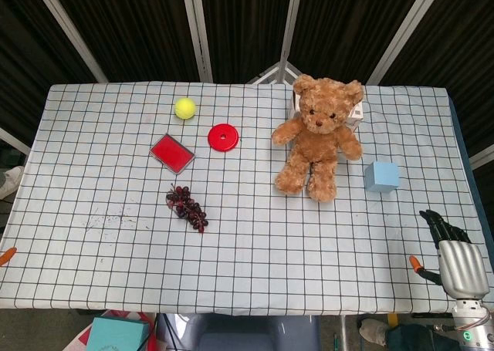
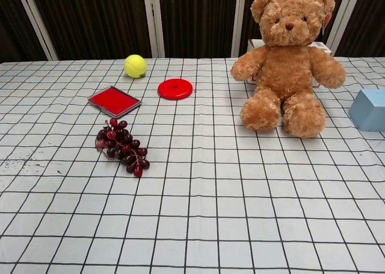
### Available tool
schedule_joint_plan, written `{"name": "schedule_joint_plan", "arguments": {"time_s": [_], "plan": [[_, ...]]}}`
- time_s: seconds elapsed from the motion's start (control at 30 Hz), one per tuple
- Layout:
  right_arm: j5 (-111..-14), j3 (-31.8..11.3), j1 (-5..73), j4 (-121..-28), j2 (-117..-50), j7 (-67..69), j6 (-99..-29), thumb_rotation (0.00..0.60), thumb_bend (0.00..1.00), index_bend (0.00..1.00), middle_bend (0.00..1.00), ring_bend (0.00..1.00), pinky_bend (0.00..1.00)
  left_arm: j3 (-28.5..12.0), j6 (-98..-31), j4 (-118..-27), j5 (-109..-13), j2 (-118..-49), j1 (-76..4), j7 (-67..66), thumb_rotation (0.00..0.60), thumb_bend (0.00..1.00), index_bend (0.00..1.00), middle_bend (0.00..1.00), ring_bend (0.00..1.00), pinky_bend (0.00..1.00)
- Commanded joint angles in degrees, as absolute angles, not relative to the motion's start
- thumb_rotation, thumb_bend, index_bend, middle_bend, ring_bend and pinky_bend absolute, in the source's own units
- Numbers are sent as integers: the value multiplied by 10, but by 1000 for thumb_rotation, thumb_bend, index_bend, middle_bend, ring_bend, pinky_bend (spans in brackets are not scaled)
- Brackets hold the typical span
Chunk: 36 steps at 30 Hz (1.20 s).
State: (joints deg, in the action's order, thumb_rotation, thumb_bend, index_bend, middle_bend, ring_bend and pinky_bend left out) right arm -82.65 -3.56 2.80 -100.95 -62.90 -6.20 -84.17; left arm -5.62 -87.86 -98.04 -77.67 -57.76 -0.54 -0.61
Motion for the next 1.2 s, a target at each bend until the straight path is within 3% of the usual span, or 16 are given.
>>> {"name": "schedule_joint_plan", "arguments": {"time_s": [0.03, 0.93, 1.2], "plan": [[-825, -36, 28, -1010, -628, -61, -841, 600, 264, 139, 151, 238, 244, -56, -877, -980, -776, -578, -6, -7, 600, 204, 234, 74, 19, 192], [-812, -37, 33, -1003, -628, -5, -816, 600, 264, 140, 151, 238, 244, -50, -879, -992, -785, -583, -7, -35, 600, 204, 234, 74, 19, 192], [-808, -65, 57, -966, -658, 63, -803, 600, 264, 140, 151, 242, 244, -54, -871, -987, -774, -582, -9, -31, 600, 204, 234, 74, 19, 192]]}}
